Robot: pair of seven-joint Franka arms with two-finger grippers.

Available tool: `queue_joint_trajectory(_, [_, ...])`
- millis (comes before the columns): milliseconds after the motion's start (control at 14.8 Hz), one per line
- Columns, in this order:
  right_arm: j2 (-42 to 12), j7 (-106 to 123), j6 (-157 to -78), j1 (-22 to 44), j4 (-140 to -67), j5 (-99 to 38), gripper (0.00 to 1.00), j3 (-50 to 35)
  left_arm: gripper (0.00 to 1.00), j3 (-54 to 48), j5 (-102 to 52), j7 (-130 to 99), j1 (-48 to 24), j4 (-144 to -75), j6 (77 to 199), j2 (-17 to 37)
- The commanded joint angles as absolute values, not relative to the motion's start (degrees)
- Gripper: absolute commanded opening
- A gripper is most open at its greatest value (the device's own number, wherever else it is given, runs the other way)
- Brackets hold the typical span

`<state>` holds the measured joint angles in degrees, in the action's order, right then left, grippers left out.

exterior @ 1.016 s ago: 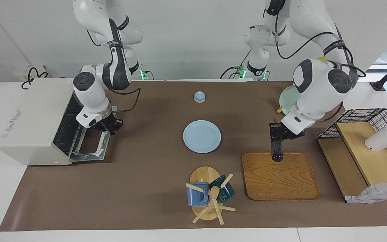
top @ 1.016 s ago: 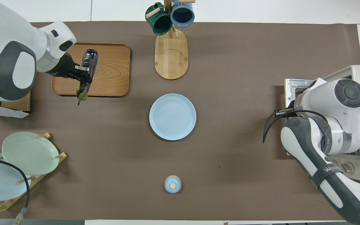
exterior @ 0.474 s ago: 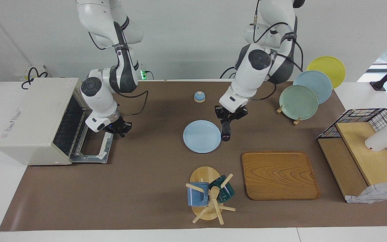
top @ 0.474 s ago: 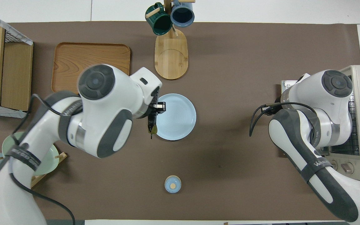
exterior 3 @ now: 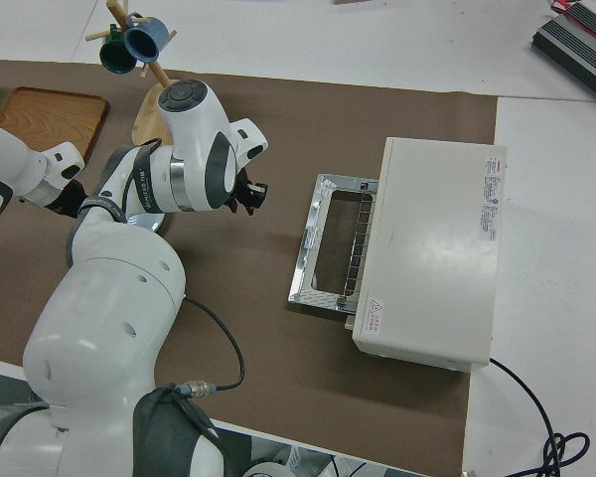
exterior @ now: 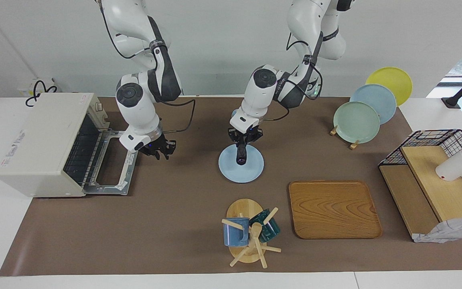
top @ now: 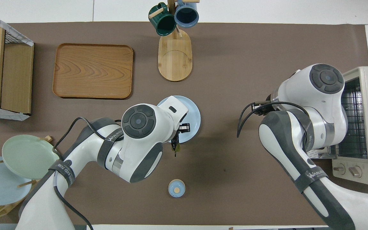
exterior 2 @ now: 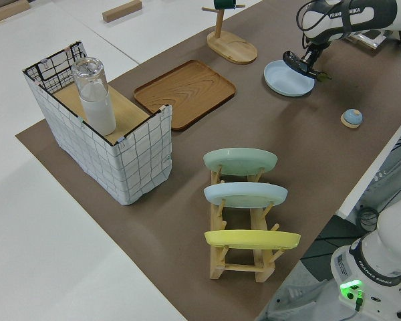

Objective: Put eggplant into oven
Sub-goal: 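Carry the eggplant over the blue plate while the right gripper approaches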

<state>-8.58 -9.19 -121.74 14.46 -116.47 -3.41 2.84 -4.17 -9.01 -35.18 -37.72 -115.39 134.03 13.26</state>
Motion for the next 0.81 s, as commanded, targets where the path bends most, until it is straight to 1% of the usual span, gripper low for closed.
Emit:
queue_joint_trajectory(0, [-8.79,-8.97,-121.38,14.41,-116.02,-4.57,0.72,2.99,0.07,-2.99,-9.93,-35.33,-38.76,-115.75,136.49,14.15])
queue_joint_trajectory(68, [-8.79,-9.05,-121.72,14.59,-116.02,-4.57,0.76,2.90,0.70,-2.90,-9.93,-35.42,-38.76,-115.75,136.23,14.06])
queue_joint_trajectory(135, [-8.79,-9.31,-121.64,16.24,-116.02,-4.57,0.76,2.99,1.00,-2.90,-9.84,-35.33,-38.59,-115.40,135.36,14.06])
queue_joint_trajectory(271, [-8.79,-9.58,-121.38,16.96,-115.93,-4.57,0.76,2.99,1.00,-2.55,-9.49,-34.63,-37.19,-114.18,133.17,13.28])
queue_joint_trajectory(406, [-8.88,-9.67,-122.34,17.40,-115.93,-4.57,0.77,2.90,1.00,-2.55,-9.32,-32.62,-34.29,-110.15,126.69,12.83])
queue_joint_trajectory(474, [-8.88,-9.67,-123.13,18.71,-115.93,-4.57,0.77,2.90,1.00,-2.46,-9.40,-30.69,-32.19,-108.21,123.08,11.96])
queue_joint_trajectory(542, [-9.14,-9.93,-124.87,20.63,-115.93,-4.57,0.85,2.90,1.00,-2.55,-9.40,-28.15,-29.12,-107.06,120.52,10.74])
queue_joint_trajectory(610, [-9.40,-11.32,-125.94,22.57,-115.84,-4.66,0.96,2.90,1.00,-2.55,-9.32,-26.56,-26.57,-106.44,118.58,9.50])
queue_joint_trajectory(677, [-10.54,-14.12,-125.95,24.85,-114.36,-4.57,1.00,2.90,1.00,-2.55,-9.32,-25.06,-23.67,-105.30,116.04,8.45])
queue_joint_trajectory(745, [-12.37,-17.72,-124.73,27.48,-110.87,-4.57,1.00,2.99,1.00,-2.46,-9.32,-23.05,-21.21,-103.99,113.84,7.92])
